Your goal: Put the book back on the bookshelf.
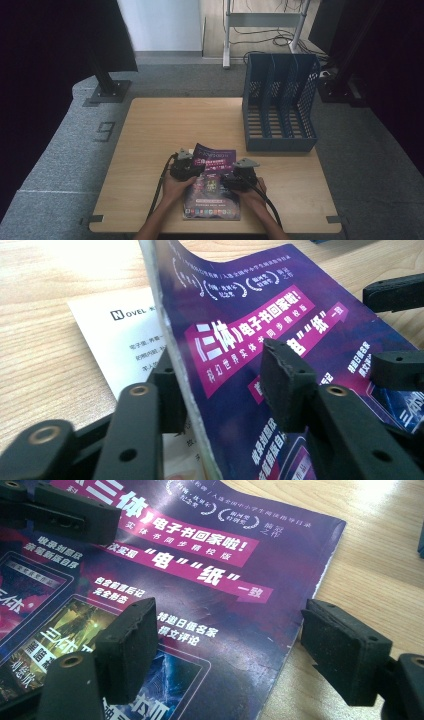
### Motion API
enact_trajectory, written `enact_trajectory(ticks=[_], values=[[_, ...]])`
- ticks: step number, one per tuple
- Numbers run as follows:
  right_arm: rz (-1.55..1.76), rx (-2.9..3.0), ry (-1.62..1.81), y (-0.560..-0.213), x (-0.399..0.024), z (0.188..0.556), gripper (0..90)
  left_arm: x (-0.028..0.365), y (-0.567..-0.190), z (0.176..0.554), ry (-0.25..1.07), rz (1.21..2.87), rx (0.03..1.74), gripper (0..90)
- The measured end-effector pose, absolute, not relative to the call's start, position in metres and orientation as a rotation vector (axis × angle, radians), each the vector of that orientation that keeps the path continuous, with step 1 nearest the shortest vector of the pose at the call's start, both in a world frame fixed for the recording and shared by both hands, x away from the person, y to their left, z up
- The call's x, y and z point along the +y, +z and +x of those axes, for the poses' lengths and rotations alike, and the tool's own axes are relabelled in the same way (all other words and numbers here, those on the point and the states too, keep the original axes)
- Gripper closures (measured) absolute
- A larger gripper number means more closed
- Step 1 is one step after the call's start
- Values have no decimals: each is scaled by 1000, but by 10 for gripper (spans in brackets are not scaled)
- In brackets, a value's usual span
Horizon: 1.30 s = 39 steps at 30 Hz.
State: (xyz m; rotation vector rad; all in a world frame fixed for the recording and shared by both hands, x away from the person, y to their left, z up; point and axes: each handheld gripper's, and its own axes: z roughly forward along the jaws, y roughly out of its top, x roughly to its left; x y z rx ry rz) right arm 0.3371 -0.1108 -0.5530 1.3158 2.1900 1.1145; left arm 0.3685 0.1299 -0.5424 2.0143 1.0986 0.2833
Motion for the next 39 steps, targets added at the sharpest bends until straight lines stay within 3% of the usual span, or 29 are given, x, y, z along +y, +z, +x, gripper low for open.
enact_trajectory(ticks=[14, 39], values=[[1317, 2190, 1115, -553, -111, 337, 224, 131, -530, 359, 319, 1955, 991, 849], [1288, 2196, 1117, -553, -111, 337, 228, 129, -520, 350, 336, 1890, 892, 869]])
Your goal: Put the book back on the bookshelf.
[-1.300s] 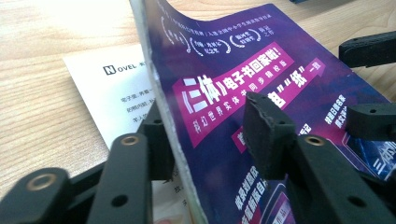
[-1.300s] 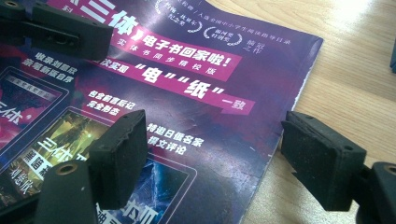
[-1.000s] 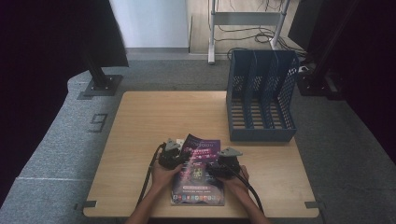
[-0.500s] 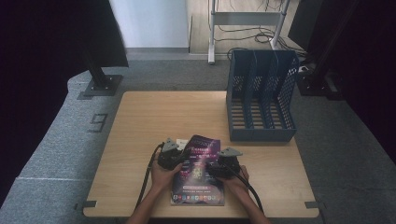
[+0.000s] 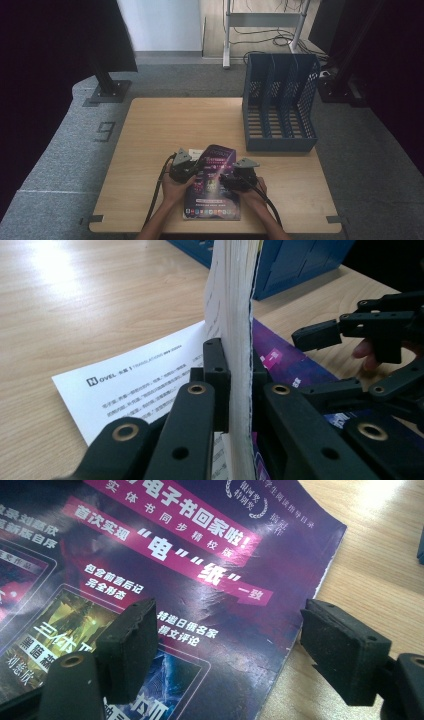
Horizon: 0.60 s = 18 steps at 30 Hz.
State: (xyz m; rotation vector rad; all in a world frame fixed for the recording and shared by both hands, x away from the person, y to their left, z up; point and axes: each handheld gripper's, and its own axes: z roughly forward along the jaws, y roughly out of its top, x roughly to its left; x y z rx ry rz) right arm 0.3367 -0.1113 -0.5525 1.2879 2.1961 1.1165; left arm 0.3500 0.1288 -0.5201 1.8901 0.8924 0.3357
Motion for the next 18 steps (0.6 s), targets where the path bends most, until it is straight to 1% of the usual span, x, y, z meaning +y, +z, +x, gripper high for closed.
enact_trajectory(ticks=[18], values=[[1292, 2188, 1232, -544, -120, 335, 238, 128, -494, 337, 398, 1860, 782, 869]])
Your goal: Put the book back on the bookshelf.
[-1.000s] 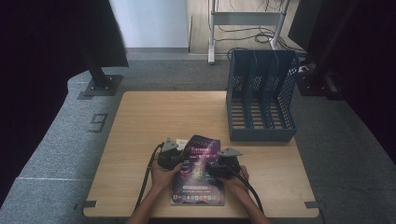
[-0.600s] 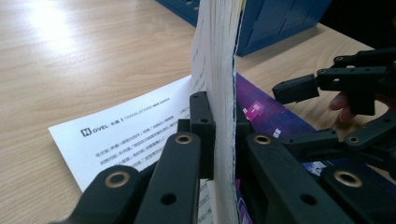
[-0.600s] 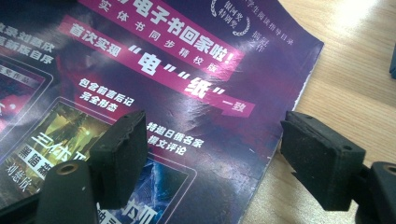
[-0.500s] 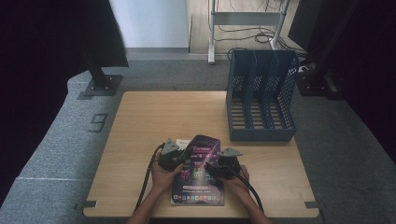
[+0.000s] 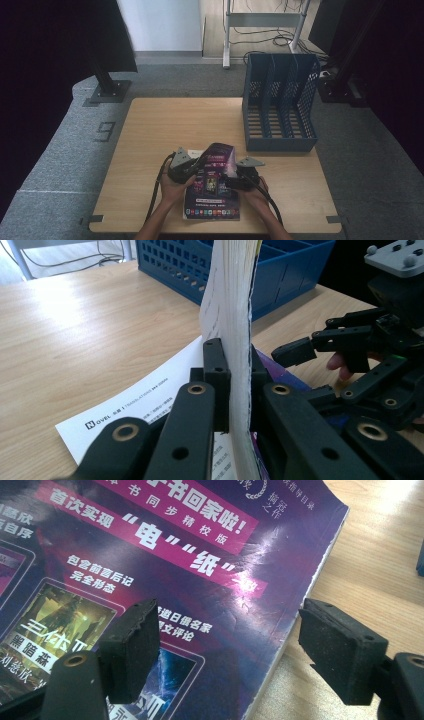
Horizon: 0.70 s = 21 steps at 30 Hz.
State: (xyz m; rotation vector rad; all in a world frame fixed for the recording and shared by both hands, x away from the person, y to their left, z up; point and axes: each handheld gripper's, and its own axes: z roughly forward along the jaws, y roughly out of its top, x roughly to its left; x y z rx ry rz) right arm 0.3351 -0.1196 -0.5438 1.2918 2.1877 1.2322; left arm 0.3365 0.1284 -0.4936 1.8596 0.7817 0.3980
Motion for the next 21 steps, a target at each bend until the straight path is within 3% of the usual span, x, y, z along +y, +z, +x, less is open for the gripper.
enact_trajectory(ticks=[21], values=[[1257, 2183, 1356, -530, -129, 337, 227, 134, -464, 320, 408, 1798, 691, 869]])
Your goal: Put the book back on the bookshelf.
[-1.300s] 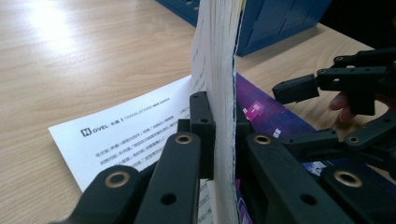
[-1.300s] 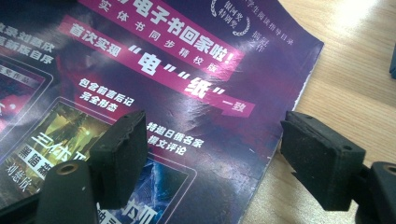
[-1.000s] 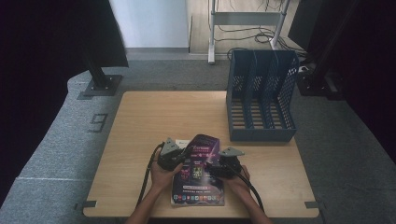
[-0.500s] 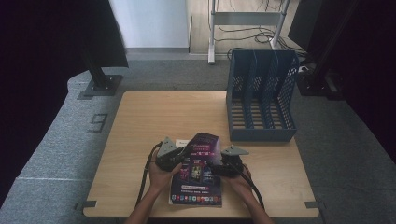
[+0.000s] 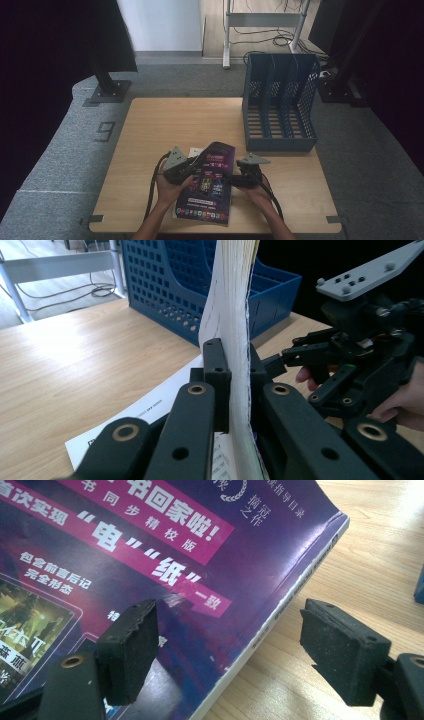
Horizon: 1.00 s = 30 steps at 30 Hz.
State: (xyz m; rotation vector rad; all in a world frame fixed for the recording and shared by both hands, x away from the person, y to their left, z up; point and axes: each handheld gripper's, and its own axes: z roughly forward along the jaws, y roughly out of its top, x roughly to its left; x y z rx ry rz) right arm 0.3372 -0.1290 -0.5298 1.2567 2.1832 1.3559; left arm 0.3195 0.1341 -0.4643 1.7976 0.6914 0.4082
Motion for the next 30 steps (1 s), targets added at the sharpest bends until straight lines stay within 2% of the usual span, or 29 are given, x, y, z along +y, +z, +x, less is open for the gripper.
enact_trajectory(ticks=[22, 30], values=[[1268, 2251, 1450, -531, -128, 347, 139, 131, -459, 314, 409, 1798, 660, 869], [1269, 2257, 1423, -532, -124, 345, 168, 134, -466, 320, 384, 1809, 694, 868]])
